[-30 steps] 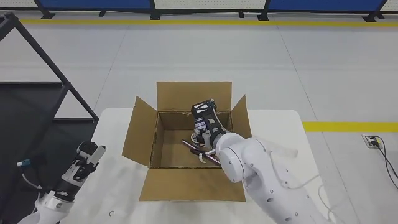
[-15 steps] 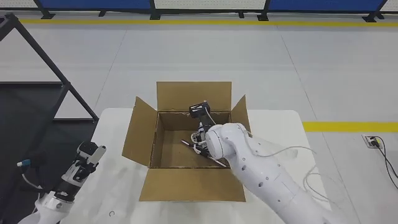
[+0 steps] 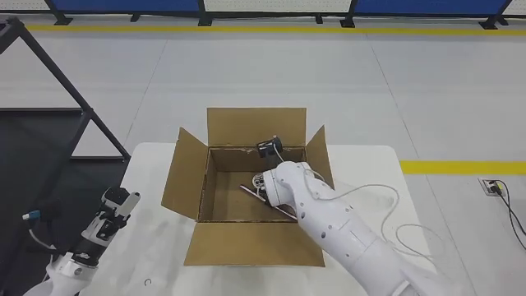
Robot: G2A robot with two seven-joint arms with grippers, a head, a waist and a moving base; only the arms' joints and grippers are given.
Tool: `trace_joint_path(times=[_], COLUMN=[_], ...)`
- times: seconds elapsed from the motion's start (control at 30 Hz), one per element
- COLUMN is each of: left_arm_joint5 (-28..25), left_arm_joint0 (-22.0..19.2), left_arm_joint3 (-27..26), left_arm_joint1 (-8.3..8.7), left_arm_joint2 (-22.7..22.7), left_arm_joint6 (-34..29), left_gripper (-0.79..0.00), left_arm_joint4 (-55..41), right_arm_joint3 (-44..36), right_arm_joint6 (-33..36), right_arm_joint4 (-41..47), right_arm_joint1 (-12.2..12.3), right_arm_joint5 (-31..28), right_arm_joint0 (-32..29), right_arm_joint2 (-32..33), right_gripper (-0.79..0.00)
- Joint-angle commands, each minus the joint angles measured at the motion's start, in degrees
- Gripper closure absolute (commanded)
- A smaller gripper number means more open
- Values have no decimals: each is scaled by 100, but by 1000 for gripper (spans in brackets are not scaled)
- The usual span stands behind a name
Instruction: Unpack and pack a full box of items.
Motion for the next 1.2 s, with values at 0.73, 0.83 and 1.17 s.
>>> trace_joint_path(times=[0.73, 0.83, 1.17], left_arm_joint5=[0, 0, 0], left_arm_joint0=[0, 0, 0], left_arm_joint3=[0, 0, 0], left_arm_joint1=[0, 0, 0], left_arm_joint2=[0, 0, 0], left_arm_joint6=[0, 0, 0], left_gripper=[-785, -785, -785], left_arm_joint4=[0, 0, 0], right_arm_joint3=[1341, 1440, 1672], right_arm_joint6=[-166, -207, -310], right_arm_joint4=[218, 220, 212], right_arm_joint1=[-484, -529, -652], right_arm_joint5=[-531, -568, -611], right_arm_joint0=[326, 352, 403], right_arm_joint2=[161, 182, 262], right_gripper=[-231, -283, -354])
